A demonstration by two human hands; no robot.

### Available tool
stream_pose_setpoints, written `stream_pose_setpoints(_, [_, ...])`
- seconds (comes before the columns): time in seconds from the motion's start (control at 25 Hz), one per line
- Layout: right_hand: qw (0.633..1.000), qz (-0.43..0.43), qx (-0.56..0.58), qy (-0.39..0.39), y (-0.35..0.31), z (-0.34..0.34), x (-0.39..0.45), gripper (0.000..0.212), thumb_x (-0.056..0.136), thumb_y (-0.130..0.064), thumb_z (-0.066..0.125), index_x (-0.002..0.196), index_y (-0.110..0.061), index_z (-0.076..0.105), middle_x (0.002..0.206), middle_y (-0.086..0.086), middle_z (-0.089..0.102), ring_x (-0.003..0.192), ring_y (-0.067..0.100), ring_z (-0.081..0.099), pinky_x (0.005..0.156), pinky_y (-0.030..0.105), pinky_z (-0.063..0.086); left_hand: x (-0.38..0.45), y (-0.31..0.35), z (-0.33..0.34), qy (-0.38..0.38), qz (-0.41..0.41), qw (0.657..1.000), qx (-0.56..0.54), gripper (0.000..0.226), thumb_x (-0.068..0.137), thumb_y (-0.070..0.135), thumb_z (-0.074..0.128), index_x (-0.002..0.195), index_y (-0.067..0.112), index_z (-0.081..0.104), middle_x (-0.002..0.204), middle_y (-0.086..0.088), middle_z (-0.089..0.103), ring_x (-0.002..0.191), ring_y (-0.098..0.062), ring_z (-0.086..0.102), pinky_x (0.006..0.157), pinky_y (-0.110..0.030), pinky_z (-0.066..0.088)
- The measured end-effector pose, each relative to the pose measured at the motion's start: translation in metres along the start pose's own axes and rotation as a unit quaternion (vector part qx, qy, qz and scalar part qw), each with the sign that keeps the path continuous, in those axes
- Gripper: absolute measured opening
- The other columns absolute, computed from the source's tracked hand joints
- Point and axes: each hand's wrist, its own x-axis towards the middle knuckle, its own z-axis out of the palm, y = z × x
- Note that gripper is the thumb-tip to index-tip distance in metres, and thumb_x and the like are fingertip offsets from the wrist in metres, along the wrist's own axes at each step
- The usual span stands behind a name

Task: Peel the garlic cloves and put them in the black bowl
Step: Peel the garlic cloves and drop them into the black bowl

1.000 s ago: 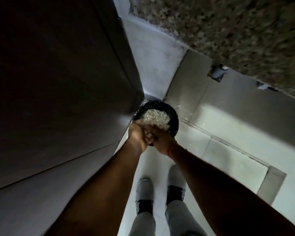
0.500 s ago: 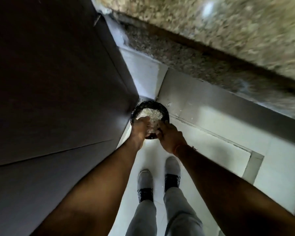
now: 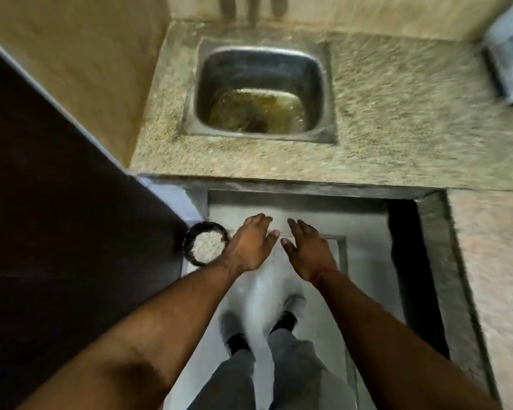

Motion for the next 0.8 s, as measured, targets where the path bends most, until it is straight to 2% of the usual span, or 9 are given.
stream_pose_setpoints(0.08, [0.998,0.041,0.007,0.043,0.038,-0.039,-0.042,0.063,0.106,-0.052,0.037,0.162,-0.026,0.023,0.167,0.007,0.026,0.152,0.028,0.026,0.119,0.048,0.029,0.002,0.063,0.000,-0.034,0.064,0.997,0.034,0.060,0.107,0.047,0.037,0.152,0.009,0.040,0.158,-0.014,0.040,0.148,-0.029,0.032,0.122,-0.037,0.028])
stream_pose_setpoints(0.24, [0.986,0.121,0.017,0.116,0.131,-0.093,-0.113,0.063,0.104,-0.051,0.036,0.161,-0.023,0.027,0.165,0.010,0.031,0.150,0.030,0.030,0.117,0.049,0.034,0.012,0.188,0.035,-0.084,0.186,0.975,0.084,0.062,0.105,0.051,0.033,0.152,0.010,0.039,0.157,-0.014,0.041,0.146,-0.030,0.035,0.120,-0.036,0.029])
stream_pose_setpoints(0.4, [0.969,0.191,0.027,0.155,0.219,-0.127,-0.166,0.062,0.105,-0.046,0.040,0.162,-0.026,0.024,0.167,0.007,0.025,0.152,0.029,0.024,0.120,0.045,0.026,0.027,0.293,0.094,-0.118,0.272,0.947,0.123,0.058,0.105,0.047,0.041,0.150,0.011,0.042,0.153,-0.014,0.044,0.142,-0.030,0.039,0.116,-0.036,0.032])
stream_pose_setpoints(0.56, [0.951,0.244,0.060,0.180,0.312,-0.138,-0.216,0.062,0.101,-0.034,0.049,0.159,-0.022,0.031,0.166,0.009,0.029,0.153,0.029,0.026,0.123,0.041,0.024,0.033,0.389,0.168,-0.178,0.337,0.912,0.153,0.045,0.103,0.041,0.044,0.139,0.016,0.055,0.140,-0.010,0.056,0.131,-0.028,0.048,0.112,-0.033,0.036])
stream_pose_setpoints(0.64, [0.941,0.273,0.089,0.181,0.353,-0.137,-0.238,0.062,0.096,-0.025,0.054,0.155,-0.017,0.040,0.162,0.014,0.035,0.148,0.032,0.034,0.121,0.039,0.030,0.044,0.416,0.212,-0.215,0.374,0.881,0.192,0.043,0.101,0.048,0.039,0.127,0.024,0.063,0.131,-0.004,0.063,0.124,-0.025,0.053,0.109,-0.036,0.041])
stream_pose_setpoints(0.72, [0.929,0.300,0.119,0.179,0.386,-0.131,-0.258,0.058,0.090,-0.017,0.058,0.148,-0.014,0.050,0.153,0.016,0.045,0.140,0.035,0.045,0.116,0.039,0.039,0.055,0.431,0.255,-0.229,0.393,0.864,0.214,0.044,0.102,0.054,0.040,0.113,0.023,0.069,0.122,-0.001,0.067,0.123,-0.026,0.055,0.105,-0.042,0.043])
stream_pose_setpoints(0.8, [0.919,0.322,0.133,0.184,0.415,-0.124,-0.274,0.051,0.085,-0.011,0.058,0.136,-0.013,0.061,0.140,0.015,0.056,0.131,0.035,0.052,0.111,0.039,0.045,0.051,0.454,0.277,-0.245,0.348,0.875,0.231,0.040,0.098,0.044,0.052,0.124,0.016,0.064,0.125,-0.010,0.064,0.123,-0.034,0.056,0.103,-0.044,0.045])
